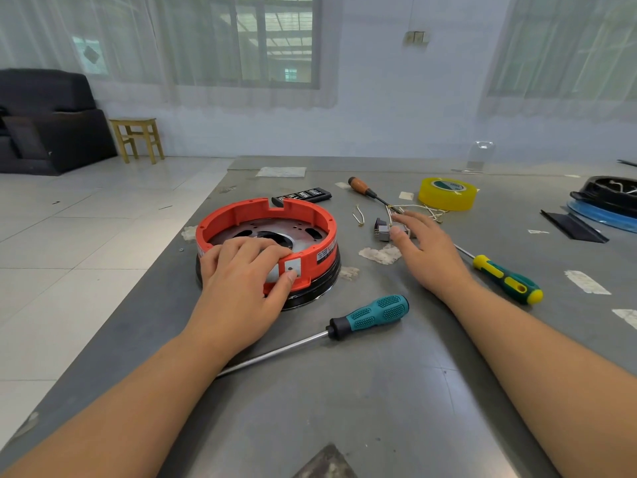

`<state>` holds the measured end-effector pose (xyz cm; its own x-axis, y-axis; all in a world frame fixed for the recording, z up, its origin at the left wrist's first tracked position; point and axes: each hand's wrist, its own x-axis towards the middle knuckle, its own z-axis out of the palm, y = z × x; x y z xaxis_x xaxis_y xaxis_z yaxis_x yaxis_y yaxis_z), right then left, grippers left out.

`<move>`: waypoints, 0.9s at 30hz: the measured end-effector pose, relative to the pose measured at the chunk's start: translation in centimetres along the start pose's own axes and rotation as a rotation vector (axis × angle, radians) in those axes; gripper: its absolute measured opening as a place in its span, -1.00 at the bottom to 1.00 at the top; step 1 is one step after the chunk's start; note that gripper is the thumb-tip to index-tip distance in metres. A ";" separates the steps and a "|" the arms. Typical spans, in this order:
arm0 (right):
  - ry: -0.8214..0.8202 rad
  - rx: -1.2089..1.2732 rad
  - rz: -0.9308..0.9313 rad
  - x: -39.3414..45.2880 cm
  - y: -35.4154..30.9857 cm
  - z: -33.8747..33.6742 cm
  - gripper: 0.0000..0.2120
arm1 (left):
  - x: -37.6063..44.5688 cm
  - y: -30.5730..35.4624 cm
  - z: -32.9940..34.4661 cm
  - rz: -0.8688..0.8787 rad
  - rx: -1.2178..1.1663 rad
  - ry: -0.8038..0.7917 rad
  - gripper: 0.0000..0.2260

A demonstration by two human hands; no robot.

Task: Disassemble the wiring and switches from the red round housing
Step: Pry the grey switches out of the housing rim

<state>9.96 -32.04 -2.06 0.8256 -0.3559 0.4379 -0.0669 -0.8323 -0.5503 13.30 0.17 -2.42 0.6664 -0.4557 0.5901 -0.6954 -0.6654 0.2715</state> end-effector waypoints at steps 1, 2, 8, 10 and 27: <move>0.023 0.030 -0.026 -0.9 -0.6 -0.2 -0.58 | 0.0 0.0 0.0 0.000 0.001 -0.001 -0.66; 0.033 0.055 -0.063 -2.0 -1.3 -0.5 -0.60 | 0.0 0.0 -0.1 0.000 0.000 -0.002 -0.65; -0.144 -0.089 -0.460 -9.2 -5.0 -1.3 -0.54 | -0.3 -0.1 -0.6 0.007 -0.004 0.001 -0.68; -0.252 -0.219 -0.554 -10.3 -5.8 -1.0 -0.53 | -0.5 -0.2 -0.9 0.018 -0.010 0.017 -0.73; 0.029 -0.218 -0.022 -9.6 -2.8 -3.7 -0.64 | -1.1 -1.5 -2.1 -0.017 -0.041 -0.077 -0.39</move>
<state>0.14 -27.87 -2.14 0.8118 -0.3457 0.4705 -0.1710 -0.9113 -0.3745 13.02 2.90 -1.91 0.6960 -0.4893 0.5254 -0.6929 -0.6497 0.3128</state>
